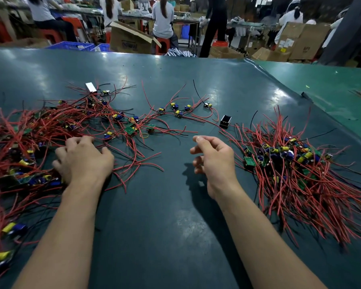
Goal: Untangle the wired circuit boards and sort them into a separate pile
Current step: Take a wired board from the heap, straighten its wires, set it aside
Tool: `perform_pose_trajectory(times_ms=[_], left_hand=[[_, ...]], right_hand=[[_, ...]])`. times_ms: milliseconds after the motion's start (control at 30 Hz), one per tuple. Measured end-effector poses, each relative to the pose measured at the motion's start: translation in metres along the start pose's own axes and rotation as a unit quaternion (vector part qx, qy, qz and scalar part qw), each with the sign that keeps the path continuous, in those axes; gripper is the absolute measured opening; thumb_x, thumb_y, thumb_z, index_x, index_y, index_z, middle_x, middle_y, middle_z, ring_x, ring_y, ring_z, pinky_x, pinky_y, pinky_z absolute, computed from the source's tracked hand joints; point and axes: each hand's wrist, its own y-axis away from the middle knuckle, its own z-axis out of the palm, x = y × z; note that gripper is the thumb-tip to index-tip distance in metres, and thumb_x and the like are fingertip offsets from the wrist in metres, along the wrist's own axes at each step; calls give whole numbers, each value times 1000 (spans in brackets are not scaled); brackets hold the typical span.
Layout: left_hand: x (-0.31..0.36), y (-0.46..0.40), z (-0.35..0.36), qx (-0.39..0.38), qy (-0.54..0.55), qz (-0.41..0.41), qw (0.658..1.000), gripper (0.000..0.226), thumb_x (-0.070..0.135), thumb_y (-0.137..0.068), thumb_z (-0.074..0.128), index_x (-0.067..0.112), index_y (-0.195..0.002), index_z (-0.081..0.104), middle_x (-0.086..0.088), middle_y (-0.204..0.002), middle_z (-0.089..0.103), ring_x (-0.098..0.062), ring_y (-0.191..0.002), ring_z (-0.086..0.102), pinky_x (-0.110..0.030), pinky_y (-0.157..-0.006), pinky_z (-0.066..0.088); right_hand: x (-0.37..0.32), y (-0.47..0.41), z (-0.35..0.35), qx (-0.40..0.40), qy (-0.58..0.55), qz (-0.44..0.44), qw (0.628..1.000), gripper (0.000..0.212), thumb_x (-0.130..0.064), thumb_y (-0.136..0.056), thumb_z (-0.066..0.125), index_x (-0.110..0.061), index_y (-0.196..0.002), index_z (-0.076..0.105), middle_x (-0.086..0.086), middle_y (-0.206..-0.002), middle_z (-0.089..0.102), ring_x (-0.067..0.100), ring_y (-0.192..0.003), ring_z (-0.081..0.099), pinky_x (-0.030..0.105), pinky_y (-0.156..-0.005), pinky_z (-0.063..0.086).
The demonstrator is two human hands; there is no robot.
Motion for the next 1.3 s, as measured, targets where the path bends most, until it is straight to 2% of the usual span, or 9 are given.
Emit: perform_pose_trajectory(times_ms=[200, 367, 467, 567, 667, 867, 1000, 1133, 1300], left_hand=[[-3, -10, -2, 34, 29, -60, 997, 43, 33, -94, 56, 7, -128, 57, -26, -135, 44, -48, -121, 43, -54, -104, 33], [-5, -15, -4, 26, 47, -72, 996, 31, 20, -89, 63, 20, -120, 66, -22, -128, 54, -45, -118, 48, -52, -101, 38], [-6, -12, -6, 92, 57, -49, 993, 23, 21, -90, 63, 22, -113, 67, -20, -122, 59, -43, -120, 43, -53, -98, 35], [-3, -10, -14, 235, 157, 23, 959, 21, 23, -91, 60, 20, -111, 65, -14, -119, 58, -38, -117, 46, -44, -94, 35], [20, 7, -22, 329, 225, 210, 893, 18, 23, -93, 59, 19, -108, 67, -8, -109, 64, -33, -105, 54, -38, -90, 34], [64, 74, 3, 210, 258, 484, 810, 13, 16, -91, 65, 16, -97, 77, -4, -98, 68, -27, -91, 55, -40, -80, 40], [59, 63, 10, 111, 330, 449, 823, 26, -7, -77, 72, 6, -100, 75, -6, -102, 71, -30, -93, 63, -45, -83, 51], [58, 67, 11, 56, 337, 465, 817, 25, 1, -76, 71, 7, -100, 75, -2, -95, 73, -26, -88, 62, -42, -80, 51], [63, 74, 5, 180, 371, 483, 772, 16, 16, -88, 70, 6, -76, 73, -4, -79, 67, -25, -73, 56, -35, -72, 46]], right_hand=[[2, -3, -3, -14, 8, 22, 1000, 8, -17, -94, 61, -14, -88, 65, -6, -58, 64, 8, -39, 47, 17, -37, 34], [5, -4, -2, -36, 32, 29, 998, 10, -17, -93, 62, -16, -84, 66, -6, -60, 64, 9, -40, 48, 17, -37, 34], [5, -4, -2, -40, 38, 28, 998, 9, -17, -92, 62, -14, -85, 67, -6, -59, 64, 9, -41, 48, 17, -37, 34], [3, -4, -3, -55, 38, 41, 997, 7, -17, -92, 63, -13, -88, 67, -5, -62, 65, 9, -41, 48, 18, -37, 34], [2, -1, -1, -117, 25, 43, 992, 11, -21, -94, 64, -11, -98, 69, -2, -71, 67, 9, -44, 52, 18, -37, 37], [2, 1, 4, -175, -68, -29, 982, 15, -16, -99, 55, -17, -100, 70, -1, -84, 71, 12, -54, 61, 19, -39, 44], [-1, 0, -2, -167, -95, -27, 981, 13, -26, -91, 63, -17, -92, 73, 3, -85, 71, 15, -61, 65, 21, -42, 47], [4, 1, 3, -112, -26, -25, 993, 11, -20, -89, 70, -15, -85, 61, -3, -66, 66, 10, -52, 62, 22, -41, 48], [-4, -6, -3, -39, -127, -12, 991, 9, -15, -93, 64, -13, -84, 61, 1, -65, 64, 13, -53, 65, 20, -40, 46]])
